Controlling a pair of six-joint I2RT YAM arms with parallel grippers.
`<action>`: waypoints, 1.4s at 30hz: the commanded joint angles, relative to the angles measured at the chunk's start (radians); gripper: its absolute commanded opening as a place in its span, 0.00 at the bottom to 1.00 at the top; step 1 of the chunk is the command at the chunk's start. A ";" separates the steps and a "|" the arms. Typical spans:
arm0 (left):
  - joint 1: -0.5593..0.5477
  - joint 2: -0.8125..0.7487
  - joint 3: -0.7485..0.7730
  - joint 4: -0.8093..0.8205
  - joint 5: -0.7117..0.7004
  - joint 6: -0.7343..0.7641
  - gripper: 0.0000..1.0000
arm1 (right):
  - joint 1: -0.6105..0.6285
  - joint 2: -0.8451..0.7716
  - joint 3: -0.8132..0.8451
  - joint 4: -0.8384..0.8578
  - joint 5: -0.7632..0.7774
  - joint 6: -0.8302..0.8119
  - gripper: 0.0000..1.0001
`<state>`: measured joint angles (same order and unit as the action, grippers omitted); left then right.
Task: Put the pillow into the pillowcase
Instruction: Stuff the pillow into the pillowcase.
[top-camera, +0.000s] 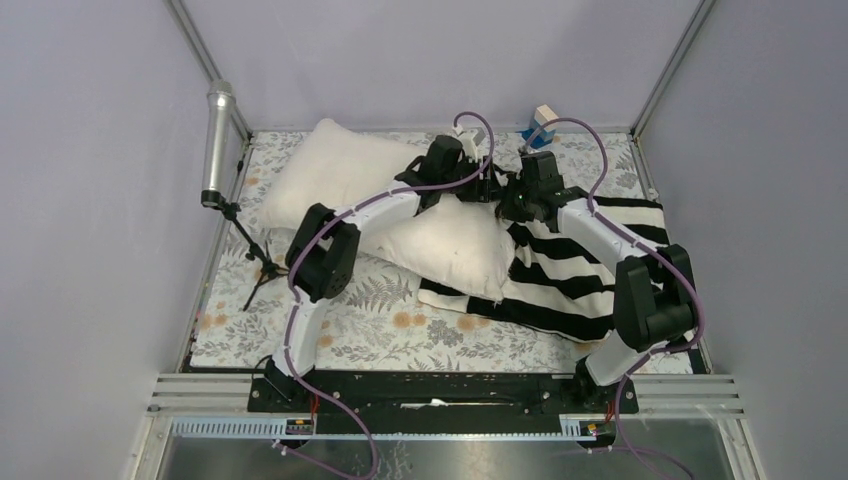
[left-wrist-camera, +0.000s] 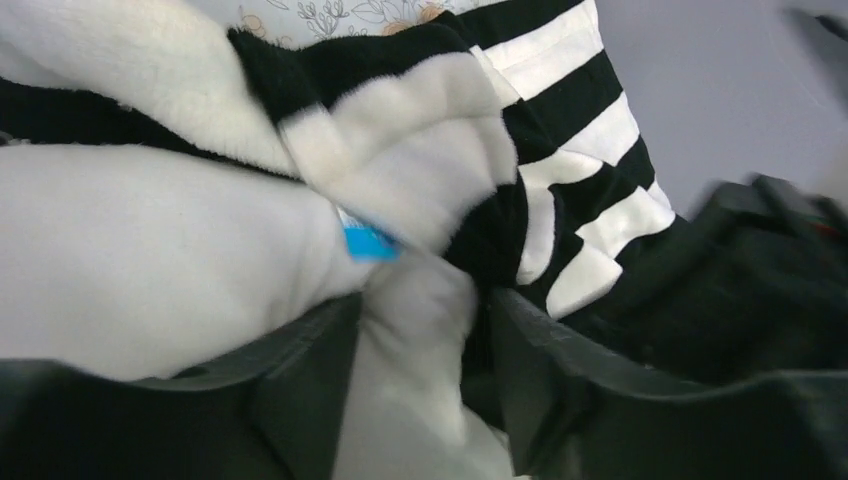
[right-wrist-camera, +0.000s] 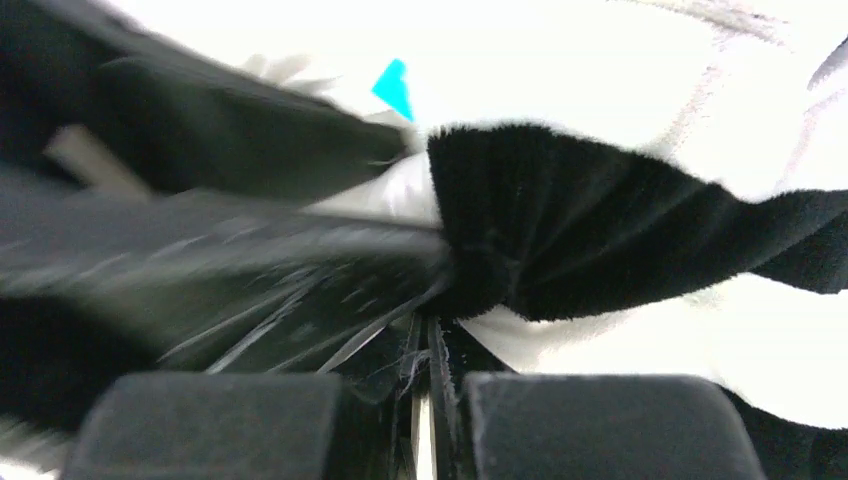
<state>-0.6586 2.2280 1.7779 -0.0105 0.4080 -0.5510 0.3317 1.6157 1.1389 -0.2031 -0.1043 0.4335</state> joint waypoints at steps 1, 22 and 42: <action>0.001 -0.224 -0.050 -0.070 -0.048 0.076 0.63 | -0.003 0.035 0.061 0.003 -0.086 0.034 0.00; -0.127 -0.251 -0.217 -0.431 -0.531 0.394 0.39 | -0.034 -0.052 0.109 -0.165 0.091 0.065 0.20; -0.004 -0.188 -0.171 -0.414 -0.266 0.223 0.00 | 0.044 -0.161 -0.341 0.017 0.214 0.359 0.41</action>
<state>-0.6998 1.9770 1.6039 -0.4232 0.1551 -0.3069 0.3660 1.3930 0.8047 -0.2981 0.0898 0.6888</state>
